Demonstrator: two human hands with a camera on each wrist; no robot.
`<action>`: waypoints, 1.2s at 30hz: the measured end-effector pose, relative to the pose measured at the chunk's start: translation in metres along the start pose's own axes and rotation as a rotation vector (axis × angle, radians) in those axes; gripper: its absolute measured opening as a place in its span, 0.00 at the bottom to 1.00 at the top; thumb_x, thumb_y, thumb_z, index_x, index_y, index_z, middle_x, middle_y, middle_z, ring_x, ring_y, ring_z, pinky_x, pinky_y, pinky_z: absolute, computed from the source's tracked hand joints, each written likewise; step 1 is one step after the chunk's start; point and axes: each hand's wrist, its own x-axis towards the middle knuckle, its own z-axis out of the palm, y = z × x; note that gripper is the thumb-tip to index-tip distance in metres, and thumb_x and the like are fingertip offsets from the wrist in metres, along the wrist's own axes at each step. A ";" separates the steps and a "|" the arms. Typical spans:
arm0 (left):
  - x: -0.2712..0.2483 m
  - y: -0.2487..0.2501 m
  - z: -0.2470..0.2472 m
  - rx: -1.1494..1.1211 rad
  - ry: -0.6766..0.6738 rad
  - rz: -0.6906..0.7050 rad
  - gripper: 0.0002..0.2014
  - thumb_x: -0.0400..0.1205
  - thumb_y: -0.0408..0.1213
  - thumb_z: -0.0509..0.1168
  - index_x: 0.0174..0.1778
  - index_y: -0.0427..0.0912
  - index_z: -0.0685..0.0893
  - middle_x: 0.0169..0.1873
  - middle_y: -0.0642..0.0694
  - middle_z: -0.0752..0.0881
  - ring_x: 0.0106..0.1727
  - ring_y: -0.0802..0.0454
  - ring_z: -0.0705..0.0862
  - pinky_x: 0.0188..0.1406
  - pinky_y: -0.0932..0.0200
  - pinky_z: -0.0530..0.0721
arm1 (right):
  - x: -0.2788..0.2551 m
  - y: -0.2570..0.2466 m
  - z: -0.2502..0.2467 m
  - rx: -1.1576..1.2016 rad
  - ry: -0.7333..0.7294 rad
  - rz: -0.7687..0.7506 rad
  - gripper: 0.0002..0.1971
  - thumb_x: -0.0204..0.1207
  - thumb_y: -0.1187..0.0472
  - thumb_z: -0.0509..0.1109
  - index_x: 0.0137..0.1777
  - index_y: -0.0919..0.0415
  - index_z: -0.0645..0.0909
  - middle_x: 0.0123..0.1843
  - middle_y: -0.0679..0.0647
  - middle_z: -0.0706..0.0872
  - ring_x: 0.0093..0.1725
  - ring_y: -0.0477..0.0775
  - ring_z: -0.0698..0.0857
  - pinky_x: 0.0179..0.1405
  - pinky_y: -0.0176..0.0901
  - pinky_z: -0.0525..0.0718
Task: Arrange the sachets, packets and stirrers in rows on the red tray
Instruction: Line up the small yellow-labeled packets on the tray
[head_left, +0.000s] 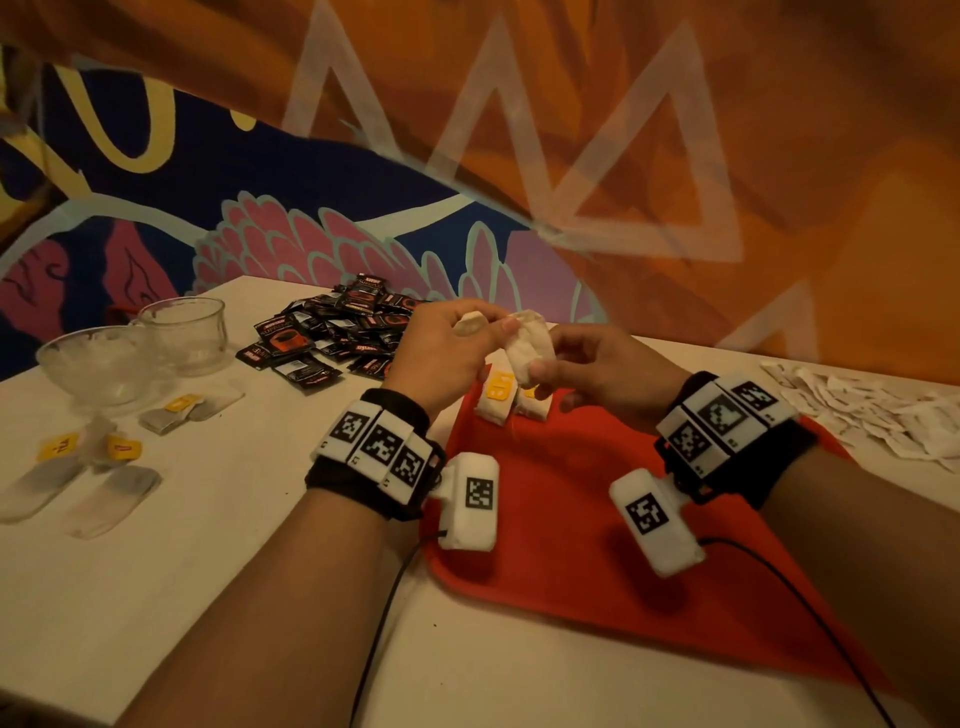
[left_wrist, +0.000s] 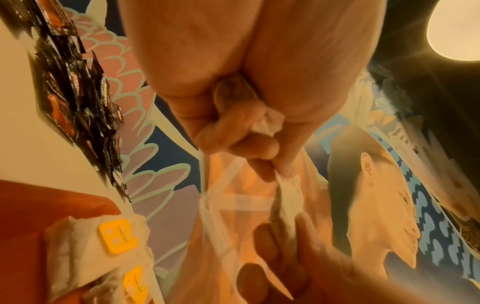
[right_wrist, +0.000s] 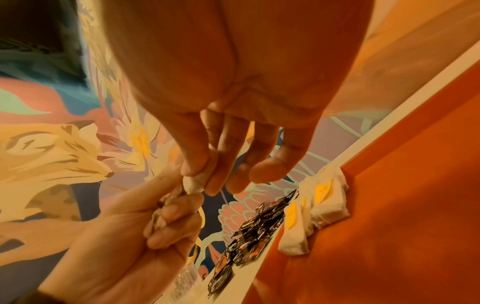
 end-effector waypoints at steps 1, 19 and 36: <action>0.000 0.000 0.000 0.011 -0.001 0.009 0.04 0.83 0.32 0.70 0.48 0.37 0.89 0.18 0.59 0.82 0.19 0.65 0.76 0.18 0.72 0.71 | 0.000 0.001 -0.001 0.008 0.004 0.002 0.06 0.79 0.61 0.73 0.53 0.60 0.84 0.50 0.59 0.91 0.45 0.48 0.88 0.36 0.36 0.83; 0.003 -0.008 0.002 0.166 -0.092 0.046 0.03 0.83 0.35 0.71 0.46 0.43 0.90 0.47 0.45 0.90 0.31 0.48 0.84 0.25 0.62 0.82 | 0.004 0.003 -0.009 -0.032 0.150 0.013 0.04 0.75 0.68 0.77 0.42 0.59 0.86 0.36 0.56 0.87 0.33 0.48 0.82 0.31 0.41 0.78; 0.007 -0.016 0.000 0.171 0.068 -0.066 0.08 0.83 0.35 0.70 0.39 0.51 0.87 0.41 0.58 0.86 0.34 0.61 0.80 0.32 0.64 0.74 | 0.038 0.028 0.003 -0.004 0.110 0.494 0.08 0.76 0.73 0.75 0.43 0.62 0.79 0.33 0.59 0.86 0.25 0.48 0.87 0.23 0.37 0.82</action>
